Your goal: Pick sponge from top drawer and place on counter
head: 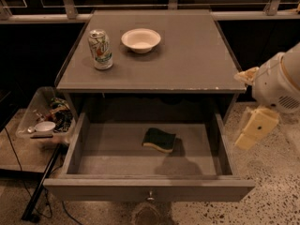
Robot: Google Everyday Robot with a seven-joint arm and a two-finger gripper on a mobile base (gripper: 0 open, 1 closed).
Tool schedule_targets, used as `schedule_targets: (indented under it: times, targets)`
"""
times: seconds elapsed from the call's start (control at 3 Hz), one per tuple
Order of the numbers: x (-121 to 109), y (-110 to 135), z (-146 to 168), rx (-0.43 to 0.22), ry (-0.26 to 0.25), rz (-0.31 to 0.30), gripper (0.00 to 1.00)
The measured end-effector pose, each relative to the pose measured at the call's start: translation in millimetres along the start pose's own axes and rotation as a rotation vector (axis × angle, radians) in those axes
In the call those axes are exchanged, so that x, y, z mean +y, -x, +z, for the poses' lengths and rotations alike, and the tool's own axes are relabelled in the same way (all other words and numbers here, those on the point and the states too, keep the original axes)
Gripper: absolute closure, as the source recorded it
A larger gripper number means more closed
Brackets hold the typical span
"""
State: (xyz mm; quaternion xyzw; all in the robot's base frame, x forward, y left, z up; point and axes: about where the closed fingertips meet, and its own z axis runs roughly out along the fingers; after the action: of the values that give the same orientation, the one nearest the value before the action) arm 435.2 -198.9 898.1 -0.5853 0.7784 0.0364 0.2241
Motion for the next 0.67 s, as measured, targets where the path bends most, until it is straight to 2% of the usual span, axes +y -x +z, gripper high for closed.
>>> schedule_targets:
  times: [0.33,0.67]
  targets:
    - [9,-8,36,-0.147,-0.022,0.046,0.0]
    - [-9,-4,71,-0.241,-0.096,0.092,0.0]
